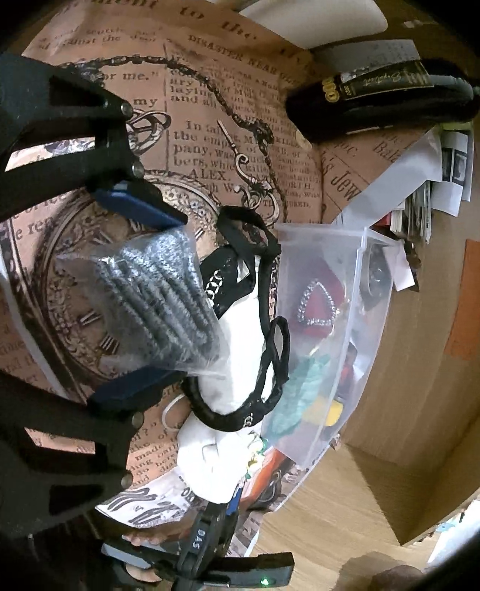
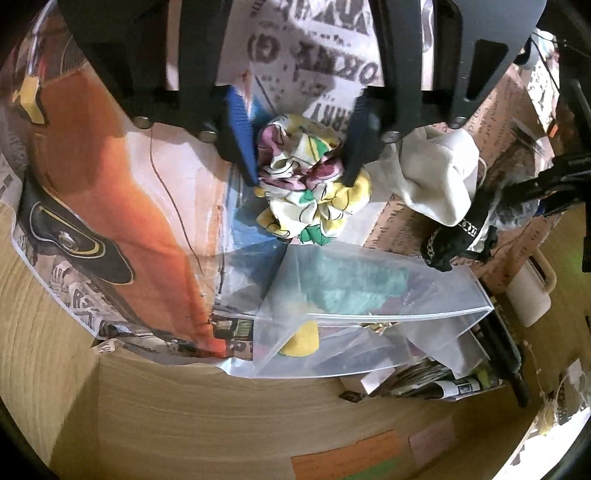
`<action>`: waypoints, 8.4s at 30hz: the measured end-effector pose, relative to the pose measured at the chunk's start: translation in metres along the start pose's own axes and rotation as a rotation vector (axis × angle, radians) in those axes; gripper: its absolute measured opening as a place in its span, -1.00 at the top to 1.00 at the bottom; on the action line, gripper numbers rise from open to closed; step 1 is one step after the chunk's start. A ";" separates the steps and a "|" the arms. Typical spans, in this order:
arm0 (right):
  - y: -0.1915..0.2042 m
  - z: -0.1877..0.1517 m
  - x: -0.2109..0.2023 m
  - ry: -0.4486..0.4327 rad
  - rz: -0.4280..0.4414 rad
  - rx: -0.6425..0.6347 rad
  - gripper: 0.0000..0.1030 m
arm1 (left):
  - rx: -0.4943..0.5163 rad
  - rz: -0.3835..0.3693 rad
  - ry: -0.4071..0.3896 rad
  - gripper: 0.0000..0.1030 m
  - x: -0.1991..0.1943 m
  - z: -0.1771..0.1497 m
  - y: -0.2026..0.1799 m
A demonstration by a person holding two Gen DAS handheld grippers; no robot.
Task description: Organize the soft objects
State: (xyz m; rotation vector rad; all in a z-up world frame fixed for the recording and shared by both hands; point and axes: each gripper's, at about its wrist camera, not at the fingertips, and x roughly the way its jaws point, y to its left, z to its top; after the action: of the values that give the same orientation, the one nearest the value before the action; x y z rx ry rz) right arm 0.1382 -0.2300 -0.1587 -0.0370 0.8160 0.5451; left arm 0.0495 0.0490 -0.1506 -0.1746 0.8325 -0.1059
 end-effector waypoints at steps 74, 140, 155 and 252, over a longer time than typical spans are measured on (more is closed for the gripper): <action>0.059 0.108 0.047 -0.083 0.060 -0.192 0.08 | 0.098 0.055 -0.098 -0.36 0.067 0.152 -0.029; 0.052 0.004 -0.014 -0.088 0.106 -0.079 0.40 | 0.043 0.019 -0.022 0.57 0.021 0.032 -0.026; 0.037 0.043 -0.056 -0.285 0.065 -0.048 0.41 | 0.077 0.031 -0.205 0.75 -0.038 0.074 -0.036; 0.076 0.090 -0.117 -0.548 0.034 -0.143 -0.80 | 0.136 0.065 -0.558 -0.93 -0.113 0.100 -0.067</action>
State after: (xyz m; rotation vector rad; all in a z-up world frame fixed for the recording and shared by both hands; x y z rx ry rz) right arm 0.0985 -0.1959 -0.0012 -0.0035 0.2432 0.6081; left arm 0.0460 0.0125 0.0104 -0.0426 0.2727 -0.0479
